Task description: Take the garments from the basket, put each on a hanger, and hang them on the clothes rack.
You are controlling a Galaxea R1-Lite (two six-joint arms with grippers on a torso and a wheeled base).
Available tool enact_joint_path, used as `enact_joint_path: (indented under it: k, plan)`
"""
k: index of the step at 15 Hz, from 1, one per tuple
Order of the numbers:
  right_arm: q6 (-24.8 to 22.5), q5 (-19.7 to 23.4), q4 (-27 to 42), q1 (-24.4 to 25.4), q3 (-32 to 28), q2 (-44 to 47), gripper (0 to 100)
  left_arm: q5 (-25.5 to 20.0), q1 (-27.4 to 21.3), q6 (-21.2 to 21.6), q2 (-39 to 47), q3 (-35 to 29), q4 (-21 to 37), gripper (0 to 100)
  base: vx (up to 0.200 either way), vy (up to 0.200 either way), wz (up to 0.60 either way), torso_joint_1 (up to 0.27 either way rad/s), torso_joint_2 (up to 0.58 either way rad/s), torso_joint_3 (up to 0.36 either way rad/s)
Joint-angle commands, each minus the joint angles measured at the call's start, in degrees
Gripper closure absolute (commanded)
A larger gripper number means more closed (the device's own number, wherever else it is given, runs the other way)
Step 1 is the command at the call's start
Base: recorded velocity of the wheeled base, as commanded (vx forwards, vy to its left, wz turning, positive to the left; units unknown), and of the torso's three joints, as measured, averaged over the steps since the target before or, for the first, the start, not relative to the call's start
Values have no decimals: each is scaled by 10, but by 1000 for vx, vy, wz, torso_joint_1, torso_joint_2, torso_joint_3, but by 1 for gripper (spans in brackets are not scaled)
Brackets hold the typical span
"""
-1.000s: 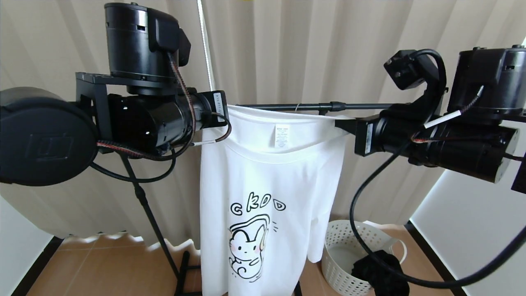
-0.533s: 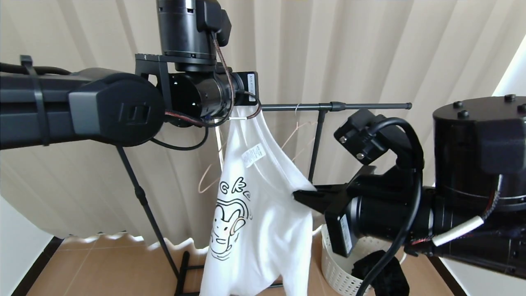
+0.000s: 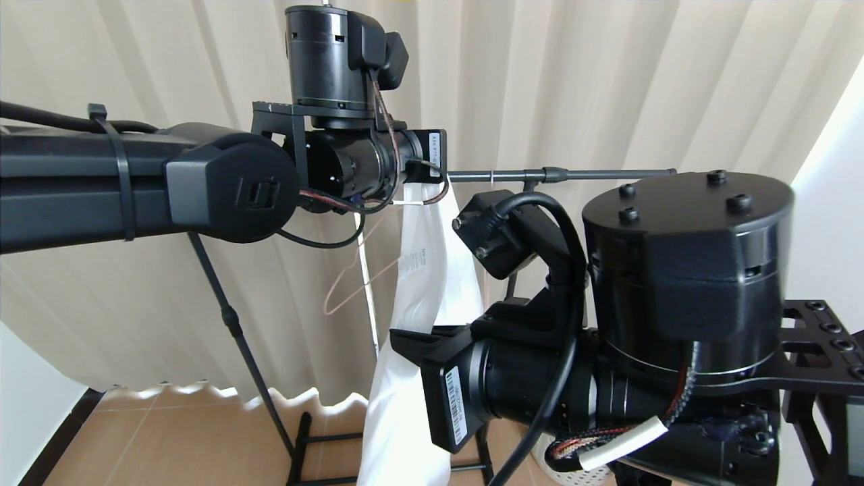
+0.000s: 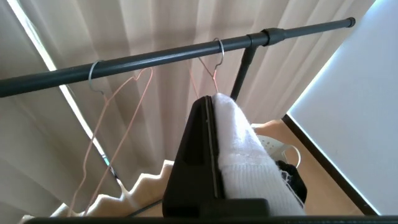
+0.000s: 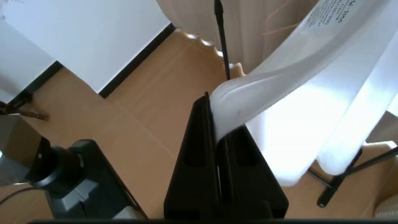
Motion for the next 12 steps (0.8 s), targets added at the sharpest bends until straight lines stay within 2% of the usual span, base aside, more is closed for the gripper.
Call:
enact_joint_path:
  k: [1, 3, 4, 5, 6, 7, 8, 9, 10, 11, 12]
  plan:
    - [0, -1, 0, -9, -2, 5, 100, 2, 1, -1, -1, 2, -1, 100, 0, 0, 0, 0, 0, 0]
    - [-4, -3, 1, -22, 1, 1, 100, 3, 1, -1, -2, 2, 0, 100, 0, 0, 0, 0, 0, 0]
    - [-22, -17, 5, -33, 8, 0, 100, 4, 1, -1, -2, 1, 1, 100, 0, 0, 0, 0, 0, 0]
    - [-69, -32, 7, -53, 29, -3, 100, 11, 1, -2, -2, -1, 3, 100, 0, 0, 0, 0, 0, 0]
    - [-175, -40, 2, -123, 75, -15, 100, 29, 2, -2, -5, 0, 6, 100, 0, 0, 0, 0, 0, 0]
    - [-231, -44, 0, -169, 90, -16, 100, 44, 3, -2, -10, 1, 11, 100, 0, 0, 0, 0, 0, 0]
    - [-257, -71, -7, -224, 83, -8, 100, 70, 3, -2, -21, 2, 35, 100, 0, 0, 0, 0, 0, 0]
    - [-252, -90, -32, -243, 52, 9, 100, 93, 3, -2, -34, 3, 70, 100, 0, 0, 0, 0, 0, 0]
    - [-220, -94, -65, -251, 21, 31, 100, 111, 3, -2, -47, 8, 111, 100, 0, 0, 0, 0, 0, 0]
    - [-153, -105, -87, -251, -25, 63, 100, 125, 1, -3, -66, 17, 167, 100, 0, 0, 0, 0, 0, 0]
    - [-142, -110, -88, -251, -37, 70, 100, 126, 0, -3, -70, 19, 178, 100, 0, 0, 0, 0, 0, 0]
